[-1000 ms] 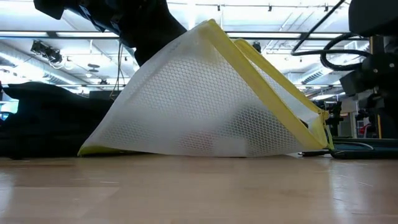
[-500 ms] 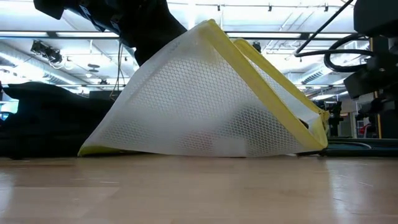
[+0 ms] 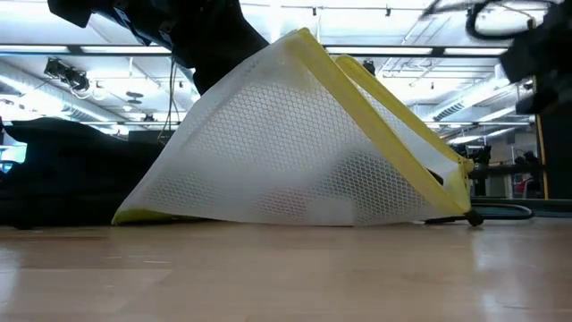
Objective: Unpack backpack
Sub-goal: Put the black ballpen into the white zip bag, then put the game card into the white zip bag
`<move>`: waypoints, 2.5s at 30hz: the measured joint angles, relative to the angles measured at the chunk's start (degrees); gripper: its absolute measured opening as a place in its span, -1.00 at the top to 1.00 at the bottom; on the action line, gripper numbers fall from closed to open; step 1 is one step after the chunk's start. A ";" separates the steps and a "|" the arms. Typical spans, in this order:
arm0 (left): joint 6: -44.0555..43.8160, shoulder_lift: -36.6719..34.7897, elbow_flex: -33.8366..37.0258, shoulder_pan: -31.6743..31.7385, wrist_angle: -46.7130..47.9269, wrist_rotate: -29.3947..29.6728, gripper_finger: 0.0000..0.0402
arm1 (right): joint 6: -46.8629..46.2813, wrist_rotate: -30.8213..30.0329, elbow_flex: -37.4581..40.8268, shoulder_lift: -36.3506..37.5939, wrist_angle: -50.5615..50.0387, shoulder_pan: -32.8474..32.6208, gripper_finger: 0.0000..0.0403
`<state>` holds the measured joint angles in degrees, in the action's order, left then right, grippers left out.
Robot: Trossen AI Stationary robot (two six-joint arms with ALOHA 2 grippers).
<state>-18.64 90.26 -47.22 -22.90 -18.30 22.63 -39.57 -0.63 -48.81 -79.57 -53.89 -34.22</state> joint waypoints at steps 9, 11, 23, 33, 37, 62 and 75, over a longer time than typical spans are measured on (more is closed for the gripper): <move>-0.02 0.00 0.00 0.00 -0.17 0.17 1.00 | 1.55 -7.36 -7.34 0.02 1.17 -3.98 0.95; -0.04 0.00 0.00 0.00 -0.27 0.46 1.00 | 4.22 -8.31 -7.33 0.00 4.19 -2.42 0.95; -0.41 0.00 0.00 0.07 -0.31 0.79 1.00 | 21.18 -7.32 -7.40 -3.22 12.70 11.66 0.97; -0.24 -0.02 -0.01 0.13 -0.63 0.94 1.00 | 28.08 -7.28 -17.75 -16.52 11.67 13.40 0.96; -1.04 -0.02 0.00 0.13 -0.20 0.92 1.00 | 30.81 -9.28 -23.87 -19.09 9.99 13.39 0.97; -1.13 -0.02 -0.01 0.13 0.56 0.90 1.00 | 22.29 -0.58 -26.43 -20.61 -14.58 1.32 0.32; -1.58 -0.02 0.00 0.02 0.64 -0.04 1.00 | -3.56 -5.24 -18.65 -17.10 -7.89 -6.39 -0.20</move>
<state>-20.22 90.24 -47.22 -22.88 -17.66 22.59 -43.12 -5.87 -67.46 -96.67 -61.78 -40.61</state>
